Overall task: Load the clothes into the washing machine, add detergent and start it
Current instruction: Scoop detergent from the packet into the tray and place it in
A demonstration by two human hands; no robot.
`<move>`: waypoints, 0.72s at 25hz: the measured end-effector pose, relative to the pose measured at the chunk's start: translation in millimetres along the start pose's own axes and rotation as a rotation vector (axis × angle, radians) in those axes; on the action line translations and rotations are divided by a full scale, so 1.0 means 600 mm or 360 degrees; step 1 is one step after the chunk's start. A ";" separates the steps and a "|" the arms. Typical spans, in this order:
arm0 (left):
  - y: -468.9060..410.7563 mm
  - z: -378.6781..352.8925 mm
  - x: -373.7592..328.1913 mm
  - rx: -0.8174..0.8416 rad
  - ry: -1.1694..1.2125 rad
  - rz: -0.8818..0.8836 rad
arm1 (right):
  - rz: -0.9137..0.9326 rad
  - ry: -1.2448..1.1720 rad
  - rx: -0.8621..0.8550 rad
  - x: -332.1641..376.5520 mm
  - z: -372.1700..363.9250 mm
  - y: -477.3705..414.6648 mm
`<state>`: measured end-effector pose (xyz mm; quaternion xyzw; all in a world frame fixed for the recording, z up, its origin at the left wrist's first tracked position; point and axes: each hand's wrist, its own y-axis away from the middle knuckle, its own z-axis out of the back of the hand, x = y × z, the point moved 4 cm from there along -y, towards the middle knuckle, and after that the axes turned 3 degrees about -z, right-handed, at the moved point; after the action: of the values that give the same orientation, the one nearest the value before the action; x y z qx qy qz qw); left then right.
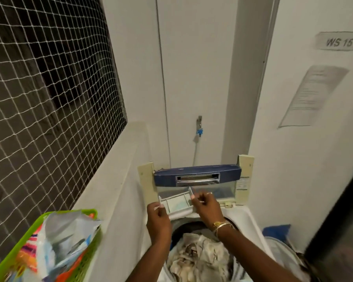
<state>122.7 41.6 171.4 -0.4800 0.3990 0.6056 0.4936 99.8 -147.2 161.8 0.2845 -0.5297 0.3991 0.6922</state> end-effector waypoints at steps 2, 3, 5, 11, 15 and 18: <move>-0.001 -0.030 0.011 0.0104 -0.0045 -0.0043 | -0.0081 -0.0031 -0.0029 -0.029 0.018 -0.011; -0.003 -0.045 0.018 0.0154 -0.0066 -0.0073 | -0.0122 -0.0051 -0.0030 -0.043 0.027 -0.015; -0.005 -0.072 0.033 0.0239 -0.0099 -0.0123 | -0.0157 -0.0067 -0.0014 -0.074 0.044 -0.024; 0.002 -0.144 0.092 0.0376 -0.0349 -0.0146 | -0.0116 0.0084 0.0141 -0.158 0.080 -0.053; 0.008 -0.177 0.123 0.0401 -0.0377 -0.0079 | -0.0100 0.0165 0.0209 -0.226 0.085 -0.070; 0.012 -0.198 0.129 0.0360 -0.0325 0.0001 | -0.0159 0.0158 0.0200 -0.259 0.085 -0.064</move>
<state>133.8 -57.1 69.6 -0.3572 0.4126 0.6027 0.5822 88.3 -247.7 27.6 0.3332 -0.4539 0.4101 0.7175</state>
